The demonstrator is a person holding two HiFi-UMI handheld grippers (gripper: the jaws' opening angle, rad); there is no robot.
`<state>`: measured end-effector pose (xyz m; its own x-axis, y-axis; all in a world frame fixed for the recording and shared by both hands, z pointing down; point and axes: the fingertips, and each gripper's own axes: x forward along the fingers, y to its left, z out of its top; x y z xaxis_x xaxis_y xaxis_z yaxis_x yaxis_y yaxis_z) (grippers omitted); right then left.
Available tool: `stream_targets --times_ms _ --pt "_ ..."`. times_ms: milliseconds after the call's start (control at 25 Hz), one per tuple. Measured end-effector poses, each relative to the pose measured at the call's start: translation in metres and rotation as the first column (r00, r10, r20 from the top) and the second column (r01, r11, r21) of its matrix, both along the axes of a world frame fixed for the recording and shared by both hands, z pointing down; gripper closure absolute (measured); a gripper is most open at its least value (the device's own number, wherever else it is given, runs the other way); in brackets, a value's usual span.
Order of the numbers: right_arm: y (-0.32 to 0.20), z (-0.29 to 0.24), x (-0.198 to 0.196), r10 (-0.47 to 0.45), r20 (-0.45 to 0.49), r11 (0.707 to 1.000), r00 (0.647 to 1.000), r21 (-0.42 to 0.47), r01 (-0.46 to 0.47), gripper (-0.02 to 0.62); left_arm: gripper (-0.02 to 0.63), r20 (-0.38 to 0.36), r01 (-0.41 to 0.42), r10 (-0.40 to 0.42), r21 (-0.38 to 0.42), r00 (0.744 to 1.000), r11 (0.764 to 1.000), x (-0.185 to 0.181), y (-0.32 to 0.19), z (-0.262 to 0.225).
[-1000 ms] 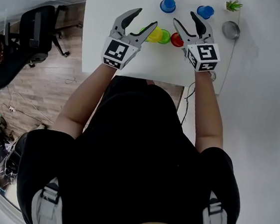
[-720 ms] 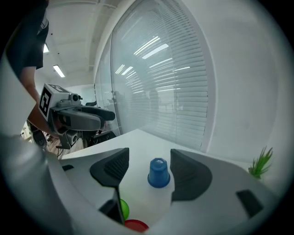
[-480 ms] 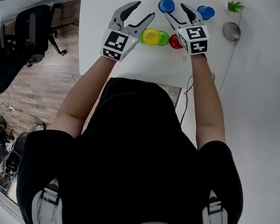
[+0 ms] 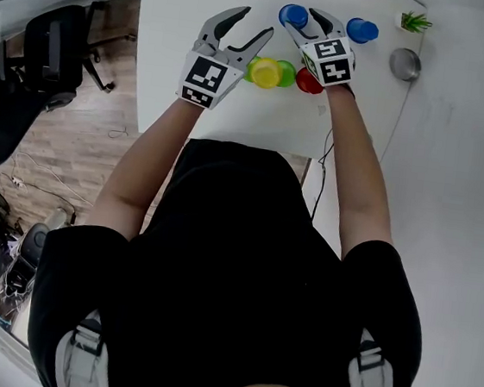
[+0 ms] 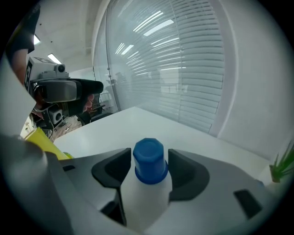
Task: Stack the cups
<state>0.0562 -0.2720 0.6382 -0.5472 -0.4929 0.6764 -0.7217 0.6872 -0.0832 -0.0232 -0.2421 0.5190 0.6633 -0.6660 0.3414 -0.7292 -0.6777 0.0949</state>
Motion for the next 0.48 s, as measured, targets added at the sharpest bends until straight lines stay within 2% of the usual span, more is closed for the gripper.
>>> stream_targets --times_ms 120,480 --pt "-0.002 0.004 0.001 0.006 -0.016 1.000 1.000 -0.005 -0.006 0.382 0.370 -0.004 -0.001 0.001 -0.004 1.000 1.000 -0.003 0.001 0.000" --pt "0.002 -0.030 -0.005 0.006 0.017 0.999 1.000 0.047 -0.007 0.385 0.370 -0.008 0.006 -0.006 0.019 1.000 1.000 -0.010 0.007 -0.015"
